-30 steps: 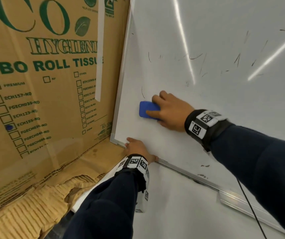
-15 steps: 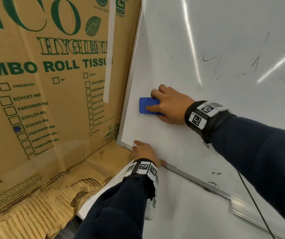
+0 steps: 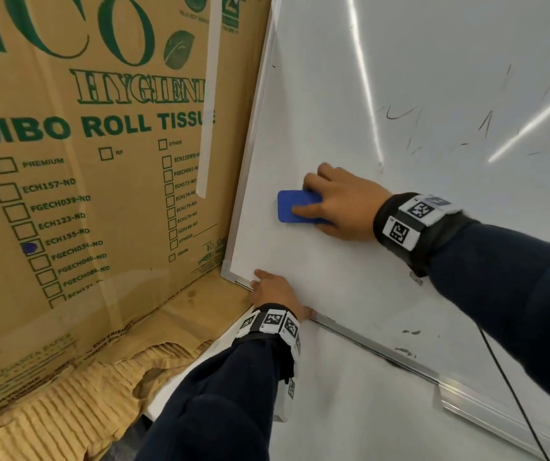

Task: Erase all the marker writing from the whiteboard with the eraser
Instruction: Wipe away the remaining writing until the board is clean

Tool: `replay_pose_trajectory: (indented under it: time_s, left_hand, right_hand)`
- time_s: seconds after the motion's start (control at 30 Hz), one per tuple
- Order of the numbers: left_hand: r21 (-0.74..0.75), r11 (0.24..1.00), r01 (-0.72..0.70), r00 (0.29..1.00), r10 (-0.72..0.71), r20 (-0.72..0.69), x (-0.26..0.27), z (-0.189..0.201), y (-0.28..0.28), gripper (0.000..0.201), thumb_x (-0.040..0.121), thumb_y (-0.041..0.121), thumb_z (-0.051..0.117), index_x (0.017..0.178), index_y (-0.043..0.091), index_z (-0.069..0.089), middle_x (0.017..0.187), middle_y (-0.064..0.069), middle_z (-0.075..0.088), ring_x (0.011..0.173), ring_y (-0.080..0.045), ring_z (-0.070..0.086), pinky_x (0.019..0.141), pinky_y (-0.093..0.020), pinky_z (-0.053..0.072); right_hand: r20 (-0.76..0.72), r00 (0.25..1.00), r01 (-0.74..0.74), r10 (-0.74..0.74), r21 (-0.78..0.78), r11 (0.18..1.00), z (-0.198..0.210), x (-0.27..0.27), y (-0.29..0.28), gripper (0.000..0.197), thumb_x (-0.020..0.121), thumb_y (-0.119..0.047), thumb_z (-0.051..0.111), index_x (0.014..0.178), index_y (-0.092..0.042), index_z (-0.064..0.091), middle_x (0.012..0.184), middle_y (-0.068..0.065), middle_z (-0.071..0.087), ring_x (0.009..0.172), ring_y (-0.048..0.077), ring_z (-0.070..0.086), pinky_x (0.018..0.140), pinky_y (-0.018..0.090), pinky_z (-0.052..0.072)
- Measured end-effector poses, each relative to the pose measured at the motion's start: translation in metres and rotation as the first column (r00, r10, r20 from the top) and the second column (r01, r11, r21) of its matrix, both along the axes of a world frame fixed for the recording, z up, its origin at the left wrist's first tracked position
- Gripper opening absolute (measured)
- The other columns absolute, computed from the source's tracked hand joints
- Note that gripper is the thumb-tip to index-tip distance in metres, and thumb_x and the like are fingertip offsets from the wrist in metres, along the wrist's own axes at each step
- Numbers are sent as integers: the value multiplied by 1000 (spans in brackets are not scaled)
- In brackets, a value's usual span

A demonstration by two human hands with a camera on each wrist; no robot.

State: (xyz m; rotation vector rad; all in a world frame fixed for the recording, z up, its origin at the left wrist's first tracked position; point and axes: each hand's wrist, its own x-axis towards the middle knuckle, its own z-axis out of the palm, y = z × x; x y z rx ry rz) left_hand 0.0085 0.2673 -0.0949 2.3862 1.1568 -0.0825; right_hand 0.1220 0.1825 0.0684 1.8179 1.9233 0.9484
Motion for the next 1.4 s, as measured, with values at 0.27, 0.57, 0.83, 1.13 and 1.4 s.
replay_pose_trajectory:
  time_s: [0.27,0.57,0.83,1.13,1.4]
  left_hand:
    - [35,999,1,1000,-1,12,2,-5,1,155,57,66,83,147,-13,-14,148,-23,35,131,-29,47,104,-37,47]
    - [62,998,23,1000,-24,6,5,-9,4,159,53,74,79,147,-15,-14,152,-25,33,138,-31,41,108,-38,44]
    - [58,998,30,998,-33,44,8,-12,7,159,53,73,80,146,-16,-13,146,-22,42,134,-31,46,106,-39,46]
    - [56,998,30,998,-33,53,6,-10,7,157,54,71,81,145,-16,-13,143,-19,48,129,-29,52,102,-37,49]
    - [54,998,37,996,-41,73,0,-4,-1,153,59,70,79,146,-15,-13,145,-19,45,131,-29,50,103,-37,48]
  right_hand:
    - [-215,961,271,-172,616,739,74,19,-30,43,87,-26,63,129,-18,58,119,24,50,105,46,46,81,48,43]
    - [-225,960,264,-164,551,792,70,18,-77,40,84,-23,70,123,-20,66,114,22,52,99,44,47,79,50,46]
    - [-103,986,153,-132,232,960,27,11,-98,41,81,-21,73,122,-23,68,111,18,56,89,38,49,73,47,48]
    - [-186,974,207,-131,483,851,53,16,-118,41,83,-24,71,123,-20,66,111,22,53,94,42,48,77,52,47]
    - [-219,958,273,-185,501,821,43,19,-145,44,81,-24,76,124,-19,66,112,19,54,93,40,48,75,50,50]
